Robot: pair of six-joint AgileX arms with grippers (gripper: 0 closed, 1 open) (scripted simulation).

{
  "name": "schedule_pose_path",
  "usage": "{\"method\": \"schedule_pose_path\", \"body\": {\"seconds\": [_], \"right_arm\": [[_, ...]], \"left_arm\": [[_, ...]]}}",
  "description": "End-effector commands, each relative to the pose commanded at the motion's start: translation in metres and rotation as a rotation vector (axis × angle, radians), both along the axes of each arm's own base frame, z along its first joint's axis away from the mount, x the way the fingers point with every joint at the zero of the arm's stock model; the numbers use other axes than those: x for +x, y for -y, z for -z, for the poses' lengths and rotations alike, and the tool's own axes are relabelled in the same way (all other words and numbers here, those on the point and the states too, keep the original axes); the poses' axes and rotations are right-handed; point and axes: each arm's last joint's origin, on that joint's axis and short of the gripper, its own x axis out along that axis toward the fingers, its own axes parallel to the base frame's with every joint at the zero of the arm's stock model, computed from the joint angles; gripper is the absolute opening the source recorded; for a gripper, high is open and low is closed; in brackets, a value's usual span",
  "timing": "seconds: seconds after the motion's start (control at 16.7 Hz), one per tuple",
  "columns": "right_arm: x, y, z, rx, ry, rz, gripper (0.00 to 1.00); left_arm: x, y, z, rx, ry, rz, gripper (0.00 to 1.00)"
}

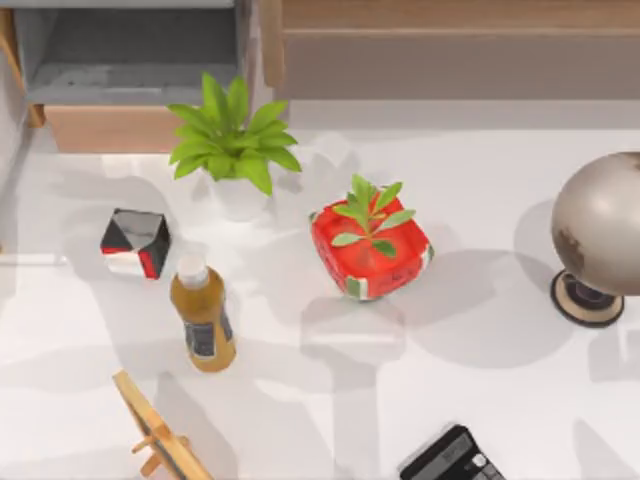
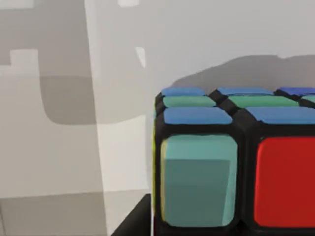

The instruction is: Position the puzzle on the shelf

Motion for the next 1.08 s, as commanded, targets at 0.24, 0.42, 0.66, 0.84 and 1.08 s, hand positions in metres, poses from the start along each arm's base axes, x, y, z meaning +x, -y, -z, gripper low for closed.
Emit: {"method": "schedule_pose_path", "body": {"seconds": [0.24,0.42,0.66,0.84,1.08], "right_arm": [[0.0,0.0,0.0,0.0,0.0,0.0,1.0],[0.0,0.0,0.0,0.0,0.0,0.0,1.0],[0.0,0.0,0.0,0.0,0.0,0.0,1.0],[0.0,0.0,0.0,0.0,0.0,0.0,1.0],[0.0,0.0,0.0,0.0,0.0,0.0,1.0]], "left_arm": [[0.003,0.0,-0.017,0.004,0.049,0.025,0.0],[0.008,0.003,-0.017,0.019,0.044,-0.002,0.0],[0.01,0.006,-0.018,0.034,0.029,-0.035,0.0],[0.009,0.004,-0.018,0.033,0.03,-0.037,0.0],[0.001,0.0,-0.037,0.064,0.054,-0.04,0.0]]}}
